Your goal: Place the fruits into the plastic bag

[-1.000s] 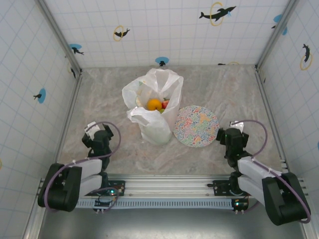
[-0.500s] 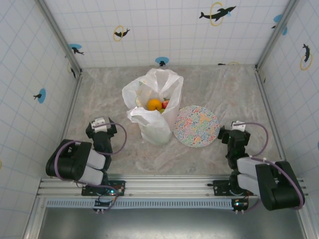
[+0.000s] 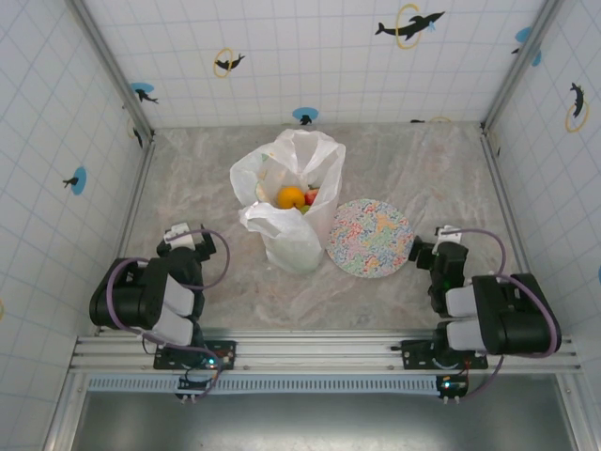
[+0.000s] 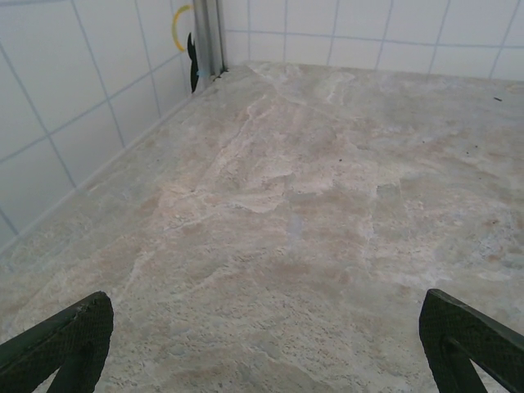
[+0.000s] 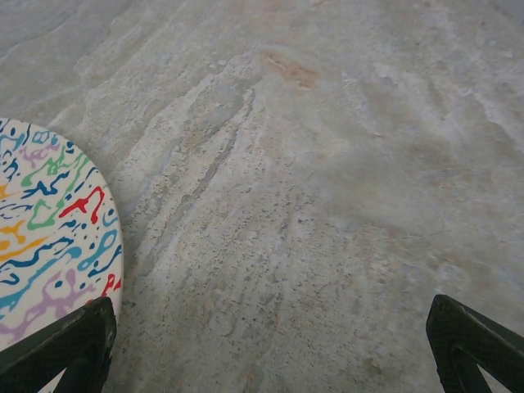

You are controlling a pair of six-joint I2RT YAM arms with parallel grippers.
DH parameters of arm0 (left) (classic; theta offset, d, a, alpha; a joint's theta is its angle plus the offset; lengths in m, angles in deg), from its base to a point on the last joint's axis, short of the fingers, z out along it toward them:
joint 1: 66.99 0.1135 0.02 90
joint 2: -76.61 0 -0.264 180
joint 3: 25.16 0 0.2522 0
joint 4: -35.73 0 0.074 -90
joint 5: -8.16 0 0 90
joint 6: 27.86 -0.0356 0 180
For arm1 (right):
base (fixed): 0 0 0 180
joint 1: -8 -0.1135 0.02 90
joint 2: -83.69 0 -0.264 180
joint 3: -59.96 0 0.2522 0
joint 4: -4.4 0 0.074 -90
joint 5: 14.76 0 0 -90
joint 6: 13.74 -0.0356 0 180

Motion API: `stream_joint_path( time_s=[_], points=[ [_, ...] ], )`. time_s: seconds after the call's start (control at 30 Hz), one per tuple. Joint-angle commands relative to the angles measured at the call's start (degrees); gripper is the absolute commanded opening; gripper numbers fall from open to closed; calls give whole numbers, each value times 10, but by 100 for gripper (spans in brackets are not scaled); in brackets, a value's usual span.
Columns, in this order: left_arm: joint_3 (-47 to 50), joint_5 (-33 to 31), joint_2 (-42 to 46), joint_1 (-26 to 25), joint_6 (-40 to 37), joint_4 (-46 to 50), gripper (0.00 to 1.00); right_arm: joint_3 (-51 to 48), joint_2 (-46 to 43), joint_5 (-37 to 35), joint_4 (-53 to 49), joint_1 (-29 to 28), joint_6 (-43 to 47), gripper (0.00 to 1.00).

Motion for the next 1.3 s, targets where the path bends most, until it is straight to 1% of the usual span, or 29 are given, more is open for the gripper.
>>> stream_joint_path(
  time_s=[0.0,0.07,0.1,0.17,0.23,0.3,0.37,0.43,0.5,0.6,1.27],
  points=[
    [18,16,3,5,13,8,98,31,16,30,17,5,22,100],
    [18,16,2,5,13,4,98,17,20,31,64,6,36,100],
    [17,17,4,5,13,10,98,-3,31,31,113,11,32,100],
    [17,16,2,5,12,3,98,-21,63,45,167,28,17,100],
    [19,17,4,6,14,10,98,-44,106,46,267,29,17,99],
    [18,16,3,6,12,6,98,-22,79,47,175,28,18,99],
    [18,17,4,6,13,7,98,-31,93,38,221,22,23,100],
    [18,17,4,6,13,7,98,-24,84,37,187,21,22,100],
    [18,17,4,6,13,6,98,-27,88,32,204,18,27,100],
    [17,18,4,6,14,8,98,-23,84,26,189,15,26,100],
    [16,19,4,6,14,10,98,-24,84,26,191,15,26,100]
  ],
)
